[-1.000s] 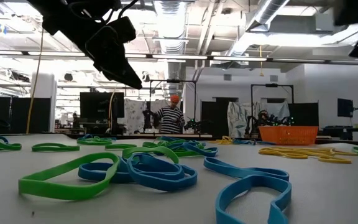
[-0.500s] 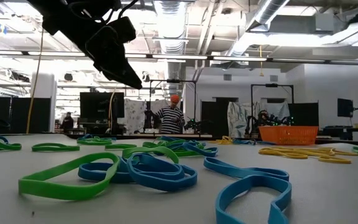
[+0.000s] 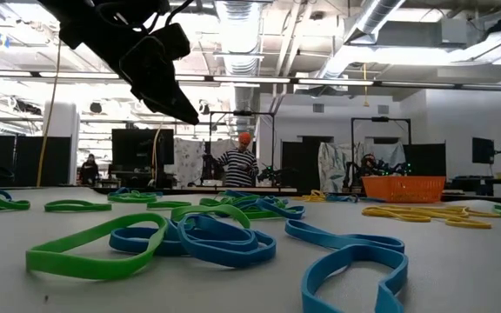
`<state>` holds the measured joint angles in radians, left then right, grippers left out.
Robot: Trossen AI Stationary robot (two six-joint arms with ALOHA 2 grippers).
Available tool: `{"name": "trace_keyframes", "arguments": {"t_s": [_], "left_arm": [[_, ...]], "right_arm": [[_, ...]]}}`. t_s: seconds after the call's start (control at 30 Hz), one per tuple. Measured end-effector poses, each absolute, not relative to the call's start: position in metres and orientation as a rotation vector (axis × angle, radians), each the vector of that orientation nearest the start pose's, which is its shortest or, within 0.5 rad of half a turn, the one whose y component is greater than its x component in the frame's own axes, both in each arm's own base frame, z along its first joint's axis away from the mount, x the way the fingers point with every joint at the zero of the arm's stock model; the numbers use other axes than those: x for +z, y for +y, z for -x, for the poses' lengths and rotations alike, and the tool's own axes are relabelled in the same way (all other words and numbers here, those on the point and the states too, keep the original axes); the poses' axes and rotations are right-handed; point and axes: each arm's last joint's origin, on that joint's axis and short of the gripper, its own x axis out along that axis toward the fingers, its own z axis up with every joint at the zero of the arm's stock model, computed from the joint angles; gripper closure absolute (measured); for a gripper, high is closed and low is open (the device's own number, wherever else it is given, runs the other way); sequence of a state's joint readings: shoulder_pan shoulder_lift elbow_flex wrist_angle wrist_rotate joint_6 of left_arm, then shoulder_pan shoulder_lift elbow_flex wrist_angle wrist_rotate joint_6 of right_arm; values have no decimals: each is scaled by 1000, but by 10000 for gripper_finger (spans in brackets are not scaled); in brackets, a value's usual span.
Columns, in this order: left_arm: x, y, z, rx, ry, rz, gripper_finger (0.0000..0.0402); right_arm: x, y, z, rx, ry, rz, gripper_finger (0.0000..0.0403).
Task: Sort rubber bands into baskets
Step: Put the blue rubber band into the red bin
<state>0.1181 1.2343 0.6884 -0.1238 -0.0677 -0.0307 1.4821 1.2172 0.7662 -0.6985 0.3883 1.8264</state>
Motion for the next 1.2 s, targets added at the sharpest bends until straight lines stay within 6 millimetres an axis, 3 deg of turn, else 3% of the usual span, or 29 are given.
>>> {"name": "trace_keyframes", "arguments": {"t_s": [0.8,1.2], "left_arm": [[217,31,-247,189,668,46,223],[217,31,-247,189,668,46,223]], "right_arm": [[199,195,-47,-178,1420,-491,378],[220,197,-49,-180,1407,-462,378]]}}
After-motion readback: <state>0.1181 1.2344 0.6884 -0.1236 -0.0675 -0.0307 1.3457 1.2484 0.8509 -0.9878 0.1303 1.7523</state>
